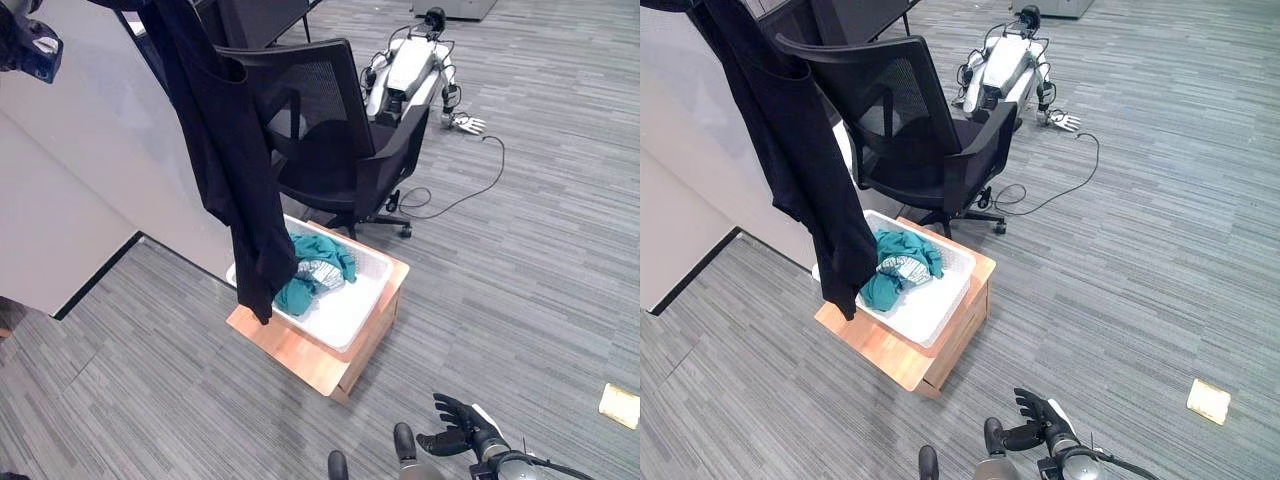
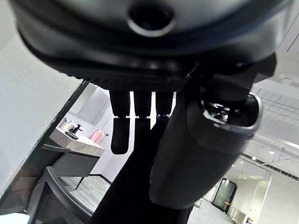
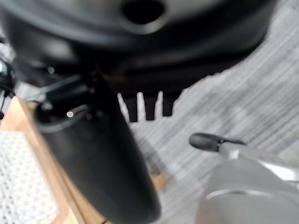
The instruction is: Pick up bed clothes into laundry basket.
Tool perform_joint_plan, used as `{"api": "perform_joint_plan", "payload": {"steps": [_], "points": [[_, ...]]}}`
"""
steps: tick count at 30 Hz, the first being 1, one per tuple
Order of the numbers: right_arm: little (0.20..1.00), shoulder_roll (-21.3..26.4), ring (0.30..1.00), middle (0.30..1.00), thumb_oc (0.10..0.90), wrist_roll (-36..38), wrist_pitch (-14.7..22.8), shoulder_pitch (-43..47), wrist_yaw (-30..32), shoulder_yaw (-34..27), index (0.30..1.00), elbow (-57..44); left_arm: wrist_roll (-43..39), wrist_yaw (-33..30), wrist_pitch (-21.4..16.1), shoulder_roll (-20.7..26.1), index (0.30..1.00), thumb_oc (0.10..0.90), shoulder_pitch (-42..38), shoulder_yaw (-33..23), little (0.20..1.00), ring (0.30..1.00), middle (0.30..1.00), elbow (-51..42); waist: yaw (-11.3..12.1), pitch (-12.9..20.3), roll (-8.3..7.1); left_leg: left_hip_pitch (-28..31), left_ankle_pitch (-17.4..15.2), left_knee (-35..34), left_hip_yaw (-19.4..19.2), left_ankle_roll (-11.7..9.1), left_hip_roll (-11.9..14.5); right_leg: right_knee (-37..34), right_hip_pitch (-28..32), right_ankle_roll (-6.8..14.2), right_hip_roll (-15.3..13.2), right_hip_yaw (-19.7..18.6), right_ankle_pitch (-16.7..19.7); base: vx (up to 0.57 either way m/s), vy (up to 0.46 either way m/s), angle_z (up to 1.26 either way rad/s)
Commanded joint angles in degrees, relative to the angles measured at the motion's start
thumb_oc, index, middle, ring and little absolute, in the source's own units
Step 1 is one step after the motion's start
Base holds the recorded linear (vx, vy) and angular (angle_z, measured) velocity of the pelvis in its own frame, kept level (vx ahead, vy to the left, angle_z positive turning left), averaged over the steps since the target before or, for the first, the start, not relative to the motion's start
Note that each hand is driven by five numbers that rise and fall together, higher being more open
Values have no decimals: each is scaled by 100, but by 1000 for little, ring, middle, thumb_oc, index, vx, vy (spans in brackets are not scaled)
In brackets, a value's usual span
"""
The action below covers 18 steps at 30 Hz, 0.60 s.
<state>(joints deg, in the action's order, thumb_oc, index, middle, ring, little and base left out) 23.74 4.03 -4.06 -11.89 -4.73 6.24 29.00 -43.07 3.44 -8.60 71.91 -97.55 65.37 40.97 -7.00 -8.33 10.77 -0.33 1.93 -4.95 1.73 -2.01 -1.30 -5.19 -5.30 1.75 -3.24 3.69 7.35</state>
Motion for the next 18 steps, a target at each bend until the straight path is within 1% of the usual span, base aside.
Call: {"api": "perform_joint_plan", "payload": {"steps": [1, 3, 5, 10, 18], "points": [[900, 235, 900, 900, 800, -39, 312, -139, 20, -224, 900, -397, -40, -517, -356, 131, 300, 400, -2065, -129, 300, 300, 300, 1131, 103, 231, 47, 30, 33, -5, -274, -167, 137, 19, 819, 565, -249, 72, -633, 0, 0, 0], [900, 235, 900, 900, 800, -45, 292, -147, 11, -218, 900, -412, -37, -527, -349, 120, 300, 400, -2208, -27, 300, 300, 300, 1153, 110, 244, 53, 35, 35, -5, -273, -168, 136, 19, 833, 564, -250, 79, -639, 1, -6, 5], [900, 259, 900, 900, 800, -42, 279, -158, 10, -221, 900, -405, -41, -565, -337, 62, 300, 400, -2549, 192, 300, 300, 300, 1266, 128, 269, 88, 41, 35, -5, -263, -173, 133, 19, 850, 565, -254, 103, -648, -3, -7, 7], [900, 326, 900, 900, 800, -161, 264, -182, 23, -174, 900, -452, -71, -594, -327, 17, 300, 400, -2865, 398, 300, 300, 300, 1327, 157, 285, 127, 48, 42, -5, -275, -187, 146, 19, 864, 564, -255, 114, -660, -1, -2, 1], [900, 353, 900, 900, 800, -239, 259, -157, 51, -113, 900, -405, -79, -604, -310, -24, 300, 400, -2874, 374, 300, 300, 300, 1371, 141, 294, 165, 83, 41, -5, -315, -200, 170, 19, 892, 542, -225, 102, -677, 0, 0, 0]]}}
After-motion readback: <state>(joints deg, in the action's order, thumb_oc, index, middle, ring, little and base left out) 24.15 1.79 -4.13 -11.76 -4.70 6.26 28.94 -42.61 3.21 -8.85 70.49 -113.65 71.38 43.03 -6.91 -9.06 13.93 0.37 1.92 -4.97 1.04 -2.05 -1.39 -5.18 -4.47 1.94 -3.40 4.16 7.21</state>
